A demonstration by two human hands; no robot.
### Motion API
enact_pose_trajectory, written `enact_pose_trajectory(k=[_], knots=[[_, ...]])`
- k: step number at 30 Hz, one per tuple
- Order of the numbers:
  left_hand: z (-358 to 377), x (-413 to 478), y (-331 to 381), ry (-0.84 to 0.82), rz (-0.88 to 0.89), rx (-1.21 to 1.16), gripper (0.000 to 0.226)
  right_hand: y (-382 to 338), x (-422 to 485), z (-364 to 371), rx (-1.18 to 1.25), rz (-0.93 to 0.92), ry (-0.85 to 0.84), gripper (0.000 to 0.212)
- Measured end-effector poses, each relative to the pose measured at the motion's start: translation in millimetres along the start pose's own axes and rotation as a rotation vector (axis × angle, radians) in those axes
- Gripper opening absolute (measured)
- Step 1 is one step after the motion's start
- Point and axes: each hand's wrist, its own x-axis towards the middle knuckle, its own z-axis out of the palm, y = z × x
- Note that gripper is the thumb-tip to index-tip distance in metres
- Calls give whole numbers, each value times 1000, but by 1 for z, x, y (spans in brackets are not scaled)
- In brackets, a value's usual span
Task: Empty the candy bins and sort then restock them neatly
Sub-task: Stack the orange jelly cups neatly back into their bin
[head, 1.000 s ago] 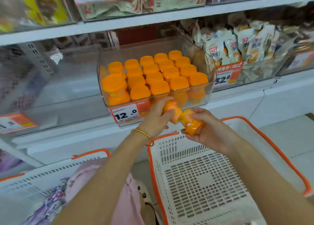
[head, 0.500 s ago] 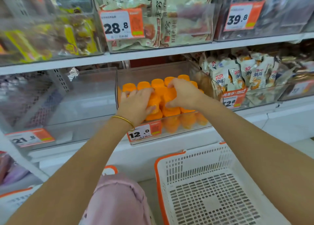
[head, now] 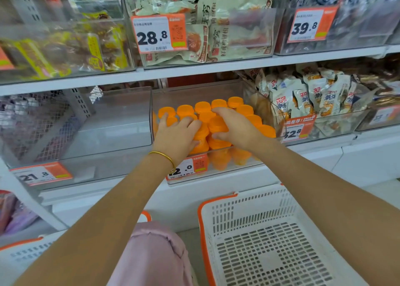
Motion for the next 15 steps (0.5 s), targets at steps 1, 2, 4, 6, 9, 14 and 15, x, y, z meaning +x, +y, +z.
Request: enact_pose_trajectory(k=[1, 2, 4, 6, 9, 14, 15], knots=[[1, -1, 1, 18, -5, -9, 46, 0, -3, 0, 37, 1, 5, 79], [2, -4, 1, 40, -4, -15, 47, 1, -7, -1, 79, 6, 11, 81], [6, -12, 0, 134, 4, -11, 52, 4, -18, -4, 135, 21, 86, 79], [13, -25, -1, 237, -25, -6, 63, 9, -36, -3, 106, 71, 277, 62], [23, -45, 0, 272, -61, 33, 85, 19, -61, 11, -127, 96, 401, 29], [31, -52, -6, 246, -158, 4, 111, 29, -64, 36, -295, 40, 413, 23], [31, -51, -7, 242, -168, -9, 112, 29, -61, 38, -282, 37, 429, 20]])
